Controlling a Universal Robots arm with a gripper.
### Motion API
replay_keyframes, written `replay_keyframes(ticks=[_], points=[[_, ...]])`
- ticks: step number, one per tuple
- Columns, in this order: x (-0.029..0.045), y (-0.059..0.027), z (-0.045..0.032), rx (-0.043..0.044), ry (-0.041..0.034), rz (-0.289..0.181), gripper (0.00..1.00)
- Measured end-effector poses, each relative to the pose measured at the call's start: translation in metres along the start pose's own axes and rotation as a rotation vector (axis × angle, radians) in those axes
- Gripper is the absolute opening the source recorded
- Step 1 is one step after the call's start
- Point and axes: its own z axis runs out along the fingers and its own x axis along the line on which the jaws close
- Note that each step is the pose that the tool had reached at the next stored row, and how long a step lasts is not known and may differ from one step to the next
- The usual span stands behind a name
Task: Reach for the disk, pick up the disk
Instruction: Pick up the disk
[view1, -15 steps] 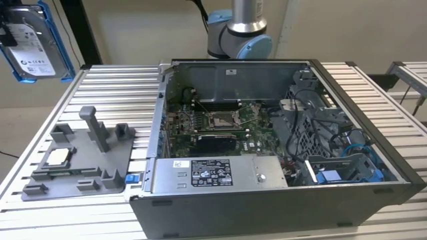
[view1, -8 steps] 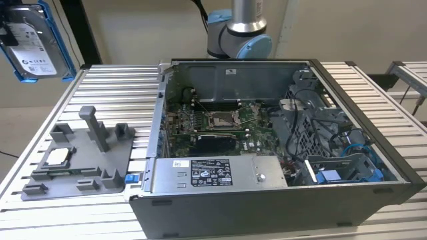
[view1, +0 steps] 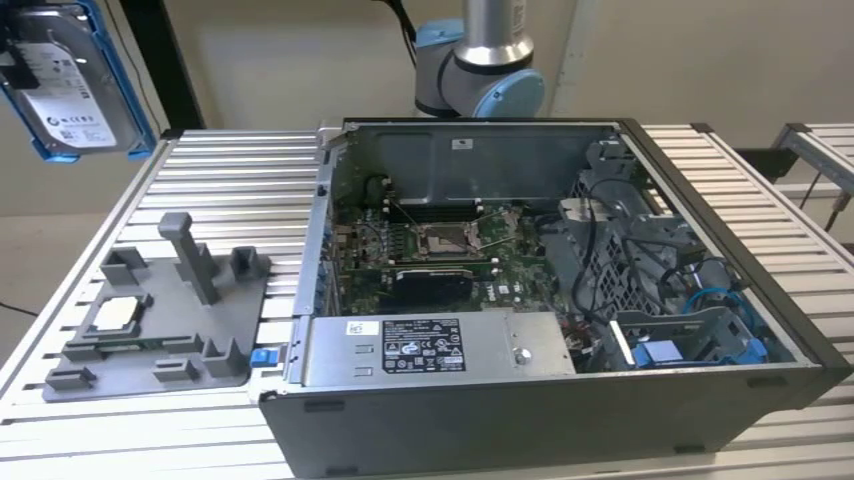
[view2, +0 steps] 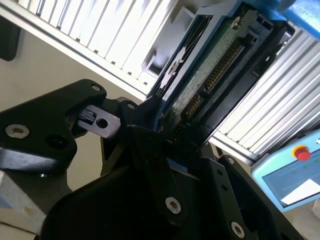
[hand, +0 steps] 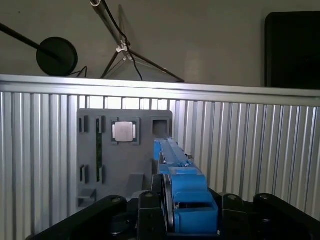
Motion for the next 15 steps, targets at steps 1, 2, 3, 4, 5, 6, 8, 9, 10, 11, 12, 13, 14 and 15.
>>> replay_keyframes(ticks=[1, 2, 3, 4, 5, 6, 8, 9, 10, 11, 12, 13, 14, 15], points=[[-0.0001, 0.0000, -0.0020, 0.0000, -0.0001, 0.000, 0.00], [-0.0002, -0.0001, -0.0042, -0.0001, -0.0001, 0.000, 0.00], [-0.0003, -0.0001, -0.0064, -0.0001, -0.0001, 0.000, 0.00], [-0.0004, -0.0001, -0.0083, -0.0001, -0.0001, 0.000, 0.00], [-0.0005, -0.0001, -0.0102, 0.0000, -0.0001, 0.000, 0.00], [-0.0006, -0.0001, -0.0123, 0.0000, -0.0001, 0.000, 0.00], [-0.0008, -0.0002, -0.0168, -0.0001, -0.0001, 0.000, 0.00], [-0.0009, -0.0001, -0.0187, -0.0001, -0.0001, 0.000, 0.00], [-0.0009, -0.0002, -0.0202, -0.0002, -0.0001, 0.000, 0.00], [-0.0009, -0.0002, -0.0210, -0.0003, 0.0000, 0.000, 0.00], [-0.0009, -0.0002, -0.0211, -0.0002, 0.0000, 0.000, 0.00], [-0.0010, -0.0003, -0.0212, 0.0001, -0.0001, 0.000, 0.00], [-0.0010, -0.0002, -0.0213, 0.0000, -0.0001, 0.000, 0.00], [-0.0010, -0.0002, -0.0215, -0.0002, -0.0001, 0.000, 0.00]])
